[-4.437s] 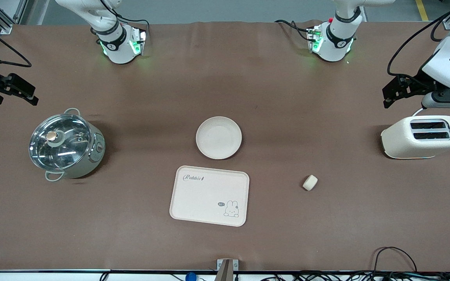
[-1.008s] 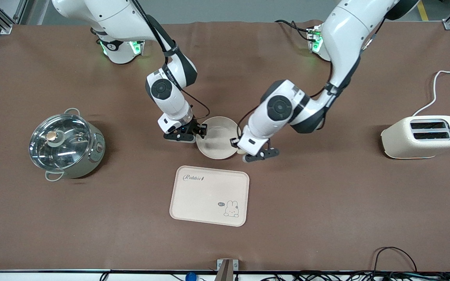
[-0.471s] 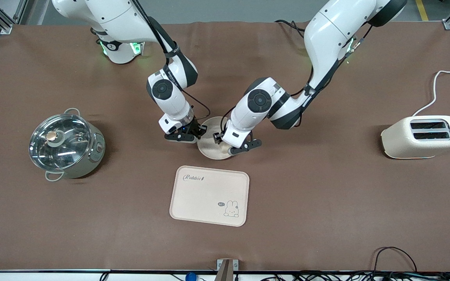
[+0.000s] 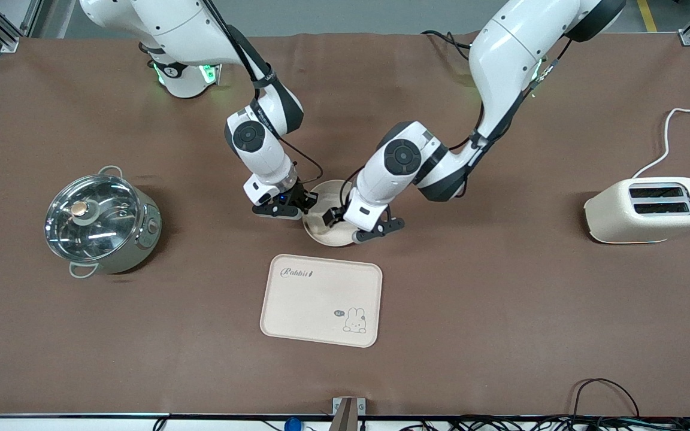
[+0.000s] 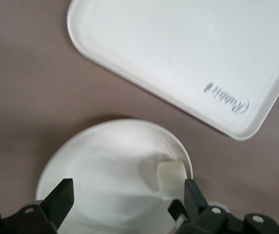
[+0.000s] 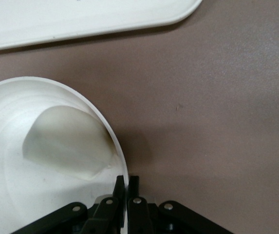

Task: Place bun in plate and plate on tray
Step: 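Slide the plate onto the tray with the right gripper while the left gripper withdraws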

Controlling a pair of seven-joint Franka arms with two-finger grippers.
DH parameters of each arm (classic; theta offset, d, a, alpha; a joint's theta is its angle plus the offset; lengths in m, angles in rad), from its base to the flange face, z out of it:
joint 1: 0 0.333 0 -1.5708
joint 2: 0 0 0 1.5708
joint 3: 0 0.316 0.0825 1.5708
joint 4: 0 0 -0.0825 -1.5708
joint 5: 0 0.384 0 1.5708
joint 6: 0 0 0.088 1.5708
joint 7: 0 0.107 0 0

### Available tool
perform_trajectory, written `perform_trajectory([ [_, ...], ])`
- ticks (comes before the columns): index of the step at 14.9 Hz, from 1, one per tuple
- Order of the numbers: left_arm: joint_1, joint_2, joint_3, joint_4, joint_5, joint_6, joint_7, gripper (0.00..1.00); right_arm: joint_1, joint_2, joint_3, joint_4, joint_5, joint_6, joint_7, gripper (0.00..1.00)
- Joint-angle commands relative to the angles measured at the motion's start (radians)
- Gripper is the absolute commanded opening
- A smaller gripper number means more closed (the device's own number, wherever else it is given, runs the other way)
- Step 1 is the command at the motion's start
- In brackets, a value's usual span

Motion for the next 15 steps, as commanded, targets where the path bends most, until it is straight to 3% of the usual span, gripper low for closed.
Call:
perform_trajectory([
  [1,0.123,-0.112,0.004,-0.008,0.089,-0.134,0.225,1.00,-0.005,-0.029,-0.008,-0.003,0.013,0.008,-0.001,0.00],
  [4,0.236,-0.198,0.005,0.021,0.091,-0.312,0.526,1.00,-0.056,-0.078,-0.007,0.046,0.013,-0.077,-0.014,0.00],
  [7,0.352,-0.258,0.004,0.121,0.089,-0.508,0.665,1.00,-0.131,-0.054,-0.007,0.216,0.015,-0.235,-0.098,0.00],
  [10,0.442,-0.318,-0.001,0.204,0.080,-0.689,0.793,1.00,-0.179,0.053,-0.005,0.357,0.018,-0.257,-0.117,0.00],
  [13,0.543,-0.399,-0.008,0.204,0.011,-0.749,0.951,1.00,-0.200,0.187,-0.005,0.526,0.018,-0.257,-0.117,0.00],
  [15,0.548,-0.496,0.036,0.206,-0.052,-0.834,0.993,1.00,-0.206,0.251,-0.005,0.586,0.047,-0.248,-0.117,0.00],
])
